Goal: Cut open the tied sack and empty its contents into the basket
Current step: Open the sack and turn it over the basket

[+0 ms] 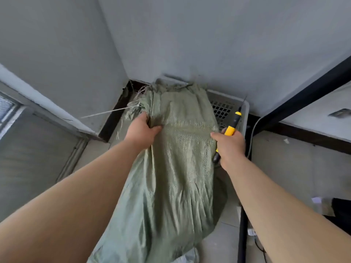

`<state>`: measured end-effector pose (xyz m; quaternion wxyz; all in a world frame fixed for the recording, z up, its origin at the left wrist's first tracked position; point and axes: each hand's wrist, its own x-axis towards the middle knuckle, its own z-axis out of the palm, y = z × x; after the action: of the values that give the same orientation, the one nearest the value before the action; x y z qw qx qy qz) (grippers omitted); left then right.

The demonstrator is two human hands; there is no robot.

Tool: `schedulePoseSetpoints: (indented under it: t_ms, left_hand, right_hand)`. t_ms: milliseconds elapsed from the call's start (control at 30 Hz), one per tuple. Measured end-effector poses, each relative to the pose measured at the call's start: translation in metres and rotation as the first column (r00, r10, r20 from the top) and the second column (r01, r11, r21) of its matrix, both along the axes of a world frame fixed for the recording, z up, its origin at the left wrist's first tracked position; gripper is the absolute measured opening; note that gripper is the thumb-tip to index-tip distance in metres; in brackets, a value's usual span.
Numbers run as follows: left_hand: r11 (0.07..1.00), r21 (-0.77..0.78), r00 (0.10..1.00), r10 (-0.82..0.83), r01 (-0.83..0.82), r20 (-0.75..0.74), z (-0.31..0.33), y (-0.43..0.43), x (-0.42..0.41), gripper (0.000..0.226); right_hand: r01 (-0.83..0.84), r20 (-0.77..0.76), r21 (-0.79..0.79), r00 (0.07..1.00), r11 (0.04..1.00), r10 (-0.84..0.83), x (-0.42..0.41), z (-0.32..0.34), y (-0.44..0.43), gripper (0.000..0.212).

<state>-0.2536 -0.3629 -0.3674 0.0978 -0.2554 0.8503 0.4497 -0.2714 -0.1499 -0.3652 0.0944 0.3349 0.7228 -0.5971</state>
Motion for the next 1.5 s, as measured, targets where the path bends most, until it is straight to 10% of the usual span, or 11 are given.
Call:
schedulePoseSetpoints:
  t_ms: [233,567,1233,1500]
  left_hand:
    - [0.972,-0.225,0.981,0.102,-0.064,0.165,-0.060,-0.001,-0.012,0.036]
    - [0.986,0.164,0.965,-0.019,-0.025,0.261,-0.079,-0.038,0.046,0.070]
    - [0.999,0.031,0.884,-0.030,0.017,0.466,-0.129,-0.038,0.249,0.045]
    - [0.995,-0.025,0.792,-0.059,0.094,0.608,-0.141,-0.028,0.275,0.059]
  right_hand:
    - [-0.129,0.071,-0.045,0.989,0.991,0.131,-0.012,-0.057,-0.003,0.031]
    - [-0.196,0.251,-0.158,0.940,0.968,0.231,0.059,-0.090,0.023,0.023]
    - [-0.188,0.295,0.168,0.946,0.968,0.132,0.254,-0.129,0.011,0.036]
    - [-0.093,0.279,0.142,0.959,0.986,0.050,0.273,-0.135,0.020,0.007]
